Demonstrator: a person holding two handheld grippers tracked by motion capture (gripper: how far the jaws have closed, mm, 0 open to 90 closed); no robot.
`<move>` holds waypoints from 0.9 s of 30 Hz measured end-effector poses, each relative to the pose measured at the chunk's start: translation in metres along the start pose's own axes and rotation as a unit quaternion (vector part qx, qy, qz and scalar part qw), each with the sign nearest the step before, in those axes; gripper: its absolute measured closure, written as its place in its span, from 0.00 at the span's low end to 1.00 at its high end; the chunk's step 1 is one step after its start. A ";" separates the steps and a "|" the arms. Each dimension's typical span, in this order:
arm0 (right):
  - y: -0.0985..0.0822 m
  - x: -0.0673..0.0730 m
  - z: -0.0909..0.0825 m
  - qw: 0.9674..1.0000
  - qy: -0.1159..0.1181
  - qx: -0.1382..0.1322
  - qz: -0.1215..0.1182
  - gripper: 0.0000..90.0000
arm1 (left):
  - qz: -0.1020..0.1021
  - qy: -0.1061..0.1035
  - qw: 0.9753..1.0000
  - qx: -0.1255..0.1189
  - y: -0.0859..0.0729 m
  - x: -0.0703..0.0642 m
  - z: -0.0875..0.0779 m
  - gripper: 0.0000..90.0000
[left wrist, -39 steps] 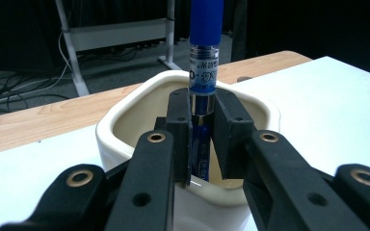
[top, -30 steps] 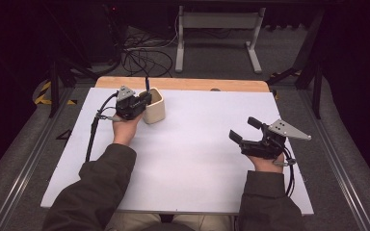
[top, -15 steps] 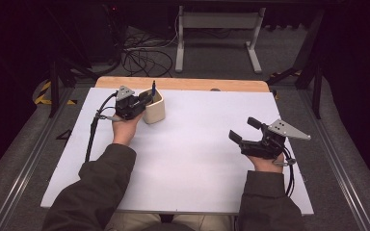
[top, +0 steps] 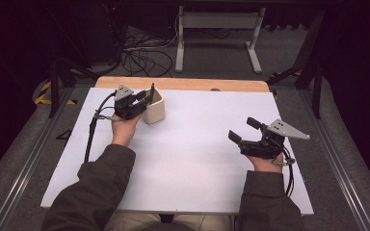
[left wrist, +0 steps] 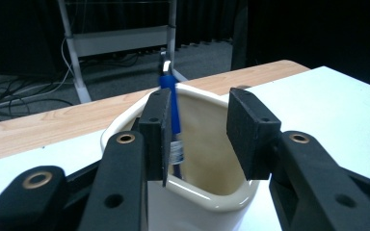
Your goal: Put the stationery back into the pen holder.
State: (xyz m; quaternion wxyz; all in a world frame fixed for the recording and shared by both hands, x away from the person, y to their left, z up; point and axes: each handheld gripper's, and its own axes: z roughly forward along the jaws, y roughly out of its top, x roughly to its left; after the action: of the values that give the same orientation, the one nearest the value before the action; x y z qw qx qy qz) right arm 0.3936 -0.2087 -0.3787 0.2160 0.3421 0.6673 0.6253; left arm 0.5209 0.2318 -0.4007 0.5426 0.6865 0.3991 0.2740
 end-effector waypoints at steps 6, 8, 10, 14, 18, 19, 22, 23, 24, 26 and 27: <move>0.000 0.000 0.000 1.000 0.000 0.001 -0.001 0.08 | -0.003 -0.006 1.000 -0.003 0.002 -0.001 -0.004 0.64; 0.000 0.000 0.001 1.000 0.001 0.001 -0.001 0.08 | -0.001 -0.008 1.000 -0.002 0.003 -0.001 -0.006 0.61; -0.001 0.000 0.001 1.000 0.001 0.002 -0.001 0.08 | 0.002 -0.009 1.000 -0.002 0.004 -0.002 -0.008 0.58; -0.001 0.000 0.001 1.000 0.000 0.003 0.000 0.08 | -0.001 -0.015 1.000 -0.005 0.006 -0.004 -0.011 0.51; -0.001 0.000 0.001 1.000 0.000 0.004 0.002 0.08 | 0.010 -0.020 1.000 -0.006 0.008 -0.007 -0.016 0.46; -0.001 0.000 0.001 1.000 0.000 0.004 0.002 0.08 | 0.015 -0.021 1.000 -0.007 0.009 -0.008 -0.017 0.46; -0.001 0.000 0.002 1.000 0.001 0.005 0.000 0.08 | 0.011 -0.028 1.000 -0.007 0.010 -0.010 -0.021 0.42; -0.001 0.000 0.002 1.000 0.001 0.005 0.000 0.08 | 0.010 -0.030 0.999 -0.008 0.011 -0.011 -0.022 0.41; -0.002 0.000 0.002 1.000 0.001 0.005 0.000 0.08 | 0.012 -0.032 0.999 -0.011 0.012 -0.011 -0.024 0.39; -0.002 0.000 0.002 1.000 0.000 0.005 -0.001 0.08 | 0.010 -0.038 0.999 -0.014 0.014 -0.014 -0.027 0.37; -0.002 0.000 0.002 1.000 0.000 0.005 0.000 0.08 | 0.012 -0.041 0.999 -0.016 0.015 -0.015 -0.028 0.36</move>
State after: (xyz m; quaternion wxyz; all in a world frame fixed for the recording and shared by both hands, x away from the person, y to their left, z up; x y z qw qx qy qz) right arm 0.3947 -0.2079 -0.3805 0.2146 0.3427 0.6704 0.6221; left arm 0.4936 0.2323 -0.3785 0.5660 0.6929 0.3643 0.2587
